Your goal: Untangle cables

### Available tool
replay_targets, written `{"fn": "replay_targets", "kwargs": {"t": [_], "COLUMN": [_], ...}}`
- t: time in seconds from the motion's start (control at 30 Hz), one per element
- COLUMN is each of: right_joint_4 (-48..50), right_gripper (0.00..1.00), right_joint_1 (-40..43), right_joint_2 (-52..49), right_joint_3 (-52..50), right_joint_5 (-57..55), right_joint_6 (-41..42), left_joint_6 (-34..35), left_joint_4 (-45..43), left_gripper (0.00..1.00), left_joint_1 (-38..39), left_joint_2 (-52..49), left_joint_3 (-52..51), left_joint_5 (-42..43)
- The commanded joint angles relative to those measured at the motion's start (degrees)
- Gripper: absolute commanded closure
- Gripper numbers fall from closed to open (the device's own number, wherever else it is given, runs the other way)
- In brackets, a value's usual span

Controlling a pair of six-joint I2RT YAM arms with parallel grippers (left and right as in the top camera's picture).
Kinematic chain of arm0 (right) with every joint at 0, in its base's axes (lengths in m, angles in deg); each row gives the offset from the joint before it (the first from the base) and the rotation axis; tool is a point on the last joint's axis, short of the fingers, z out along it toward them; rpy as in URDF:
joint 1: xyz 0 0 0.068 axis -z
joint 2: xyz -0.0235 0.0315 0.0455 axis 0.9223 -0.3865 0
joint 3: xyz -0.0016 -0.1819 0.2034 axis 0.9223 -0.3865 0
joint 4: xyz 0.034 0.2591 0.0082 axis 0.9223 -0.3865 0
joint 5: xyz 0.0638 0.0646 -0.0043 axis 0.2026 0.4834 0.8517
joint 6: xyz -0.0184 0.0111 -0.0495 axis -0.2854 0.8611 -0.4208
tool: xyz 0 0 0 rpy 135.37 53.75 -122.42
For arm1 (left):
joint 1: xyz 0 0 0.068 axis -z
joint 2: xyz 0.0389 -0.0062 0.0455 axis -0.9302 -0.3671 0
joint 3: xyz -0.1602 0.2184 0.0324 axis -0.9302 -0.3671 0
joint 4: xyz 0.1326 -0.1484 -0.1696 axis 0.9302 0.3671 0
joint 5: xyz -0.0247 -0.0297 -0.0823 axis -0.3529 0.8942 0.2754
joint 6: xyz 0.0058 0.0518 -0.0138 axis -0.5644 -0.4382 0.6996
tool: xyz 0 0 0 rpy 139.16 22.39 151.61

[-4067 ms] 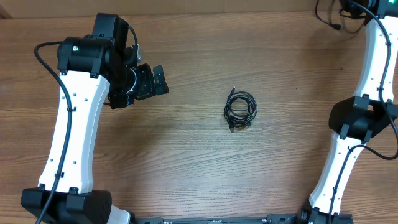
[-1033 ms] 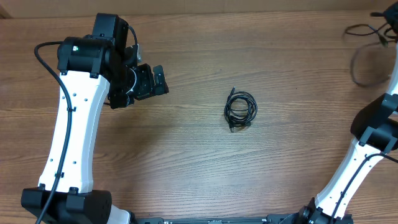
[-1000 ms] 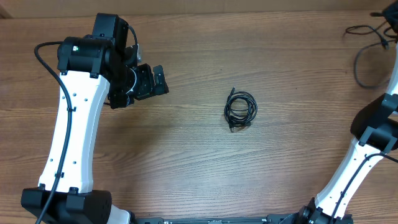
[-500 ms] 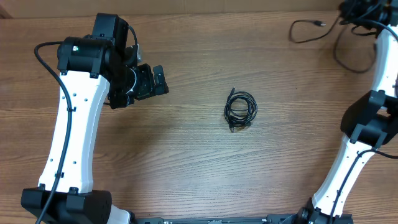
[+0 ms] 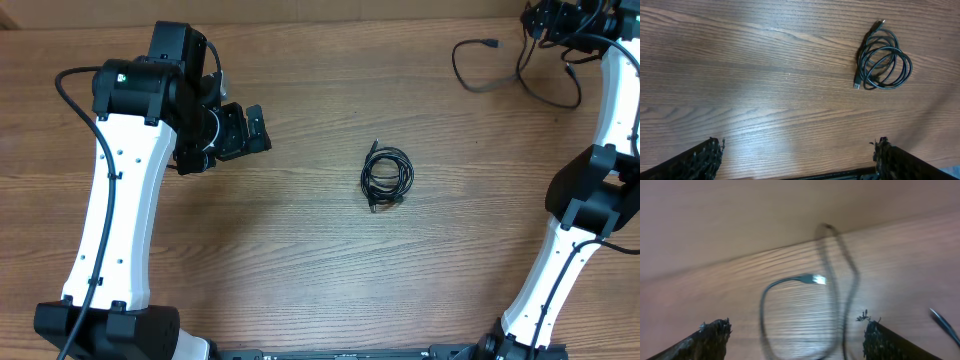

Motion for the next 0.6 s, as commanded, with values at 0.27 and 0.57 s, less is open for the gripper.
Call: {"fn": "replay_targets", "kwargs": {"t": [0.27,0.57], "right_joint_4": [-7.08,-6.95], "right_gripper": [0.13,0.18], "right_joint_1": [3.89,5.77], "right_joint_2": [2.21,2.21], "right_joint_3": [-1.4,-13.68], "right_joint_5": [-22.03,-25.83], "right_joint_6": [18.32,26.67], "left_joint_6": [-0.46,-0.46], "left_joint_4": [-0.09,-0.09], "left_gripper": [0.0,0.0], "left_joint_1": [0.55,0.55], "left_joint_2": [1.07,1.07], "left_joint_3": [0.72,0.72], "left_joint_5": [0.61,0.61]}}
